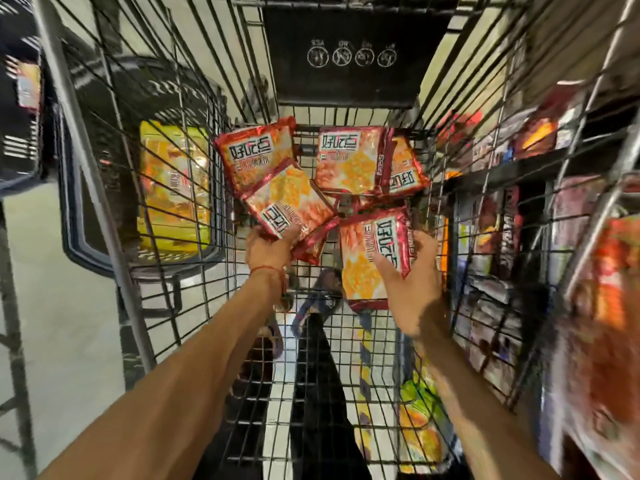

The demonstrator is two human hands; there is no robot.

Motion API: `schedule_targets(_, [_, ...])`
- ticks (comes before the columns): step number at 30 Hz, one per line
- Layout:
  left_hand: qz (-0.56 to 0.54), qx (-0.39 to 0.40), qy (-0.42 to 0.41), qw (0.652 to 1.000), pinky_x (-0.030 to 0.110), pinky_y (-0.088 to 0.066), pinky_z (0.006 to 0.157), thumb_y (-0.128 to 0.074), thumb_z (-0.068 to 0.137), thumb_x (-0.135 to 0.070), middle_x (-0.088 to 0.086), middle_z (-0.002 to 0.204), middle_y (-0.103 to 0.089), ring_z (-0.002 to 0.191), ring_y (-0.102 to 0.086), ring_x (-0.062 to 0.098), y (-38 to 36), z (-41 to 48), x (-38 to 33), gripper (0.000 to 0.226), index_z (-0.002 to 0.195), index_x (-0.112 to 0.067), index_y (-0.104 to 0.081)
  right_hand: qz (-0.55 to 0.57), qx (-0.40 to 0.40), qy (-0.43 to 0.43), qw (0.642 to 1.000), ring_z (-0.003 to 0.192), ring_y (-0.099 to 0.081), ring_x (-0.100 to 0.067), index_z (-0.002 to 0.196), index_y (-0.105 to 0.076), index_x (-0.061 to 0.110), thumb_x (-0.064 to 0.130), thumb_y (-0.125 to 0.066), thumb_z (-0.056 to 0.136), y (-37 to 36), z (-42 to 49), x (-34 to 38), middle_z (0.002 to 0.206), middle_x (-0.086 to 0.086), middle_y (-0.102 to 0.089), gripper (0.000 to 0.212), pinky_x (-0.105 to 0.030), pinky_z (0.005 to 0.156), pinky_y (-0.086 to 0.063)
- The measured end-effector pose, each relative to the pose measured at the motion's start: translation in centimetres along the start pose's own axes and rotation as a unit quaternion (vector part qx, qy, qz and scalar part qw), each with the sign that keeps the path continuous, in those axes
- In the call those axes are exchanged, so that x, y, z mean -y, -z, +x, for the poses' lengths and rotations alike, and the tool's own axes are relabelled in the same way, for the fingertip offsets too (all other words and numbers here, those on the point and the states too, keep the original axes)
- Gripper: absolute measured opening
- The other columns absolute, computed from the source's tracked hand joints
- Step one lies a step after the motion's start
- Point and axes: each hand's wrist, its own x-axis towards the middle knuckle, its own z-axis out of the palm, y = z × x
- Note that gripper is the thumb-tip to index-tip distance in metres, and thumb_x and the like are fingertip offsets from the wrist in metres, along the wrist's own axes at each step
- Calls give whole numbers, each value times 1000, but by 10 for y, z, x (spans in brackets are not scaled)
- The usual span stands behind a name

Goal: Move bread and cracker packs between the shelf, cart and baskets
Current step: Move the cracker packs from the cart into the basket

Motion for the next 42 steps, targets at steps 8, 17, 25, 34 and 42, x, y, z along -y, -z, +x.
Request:
schedule_targets(8, [-35, 55, 13, 998, 33, -61, 78, -76, 89, -5, 8, 105, -73, 91, -71, 26, 1, -12, 14, 25, 112, -1, -66, 15, -37, 7, 999, 116, -39, -9, 156, -28, 14, 32, -69, 100, 3, -32, -15, 129, 4, -41, 72, -18, 90, -31])
schedule_targets(17, [24, 124, -68, 990, 34, -58, 58, -54, 101, -3, 6, 103, -69, 89, -70, 31, 61, -57, 58, 16, 96, -18, -56, 45, -50, -9, 998, 110, -45, 4, 155, -29, 17, 28, -68, 101, 20, -102, -14, 130, 19, -41, 68, -17, 96, -36])
schedule_targets(25, [8, 181, -136, 974, 24, -62, 70, -46, 105, -1, 5, 111, -66, 91, -67, 14, 128, -130, 71, 20, 124, -9, -43, 71, -74, -1, 995, 122, -43, 7, 153, -30, 23, 27, -68, 101, 32, -190, 2, 141, 19, -40, 64, -20, 105, -31])
schedule_targets(34, [-8, 256, -231, 939, 24, -55, 88, -44, 107, -9, -12, 107, -66, 87, -66, -6, 240, -202, 92, 19, 119, -21, -52, 103, -133, 53, 984, 104, -65, 7, 145, -42, 31, 30, -68, 101, 22, -309, 15, 121, 19, -68, 51, -12, 87, -51])
schedule_targets(42, [-101, 259, -237, 931, 20, -57, 70, -44, 106, -5, -7, 104, -72, 85, -72, 2, 369, -216, 165, 24, 119, -20, -57, 86, -105, 110, 985, 122, -63, -19, 143, -46, 28, 54, -68, 95, -42, -410, 29, 133, 2, -65, 59, -49, 106, -51])
